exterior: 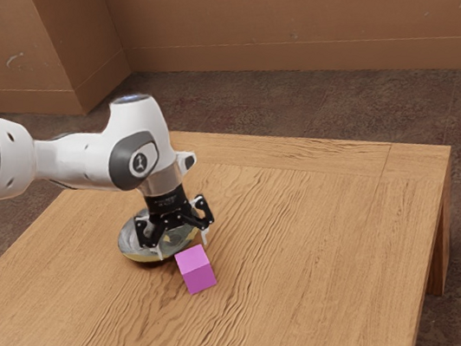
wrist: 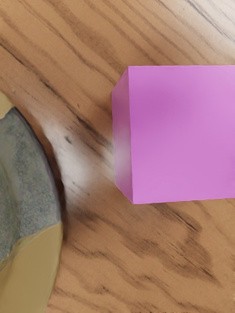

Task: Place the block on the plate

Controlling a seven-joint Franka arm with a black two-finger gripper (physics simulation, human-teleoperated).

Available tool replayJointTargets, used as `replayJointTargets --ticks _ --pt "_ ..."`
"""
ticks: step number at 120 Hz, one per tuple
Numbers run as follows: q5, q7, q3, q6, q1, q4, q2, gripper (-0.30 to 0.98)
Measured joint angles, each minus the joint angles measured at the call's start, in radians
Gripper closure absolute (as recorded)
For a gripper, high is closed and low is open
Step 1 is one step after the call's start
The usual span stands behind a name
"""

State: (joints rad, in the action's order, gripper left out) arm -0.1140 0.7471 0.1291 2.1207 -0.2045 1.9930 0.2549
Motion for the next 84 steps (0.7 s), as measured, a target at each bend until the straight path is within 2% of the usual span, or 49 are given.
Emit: replayJointTargets --ticks 19,43,84 --pt "0.039 0.112 -0.001 0.076 -0.01 0.021 0.019 0.0" --pt "0.054 0.21 -0.002 0.142 -0.015 0.023 0.052 0.0" --pt "0.096 0.252 -0.002 0.193 -0.02 0.036 0.087 0.0"
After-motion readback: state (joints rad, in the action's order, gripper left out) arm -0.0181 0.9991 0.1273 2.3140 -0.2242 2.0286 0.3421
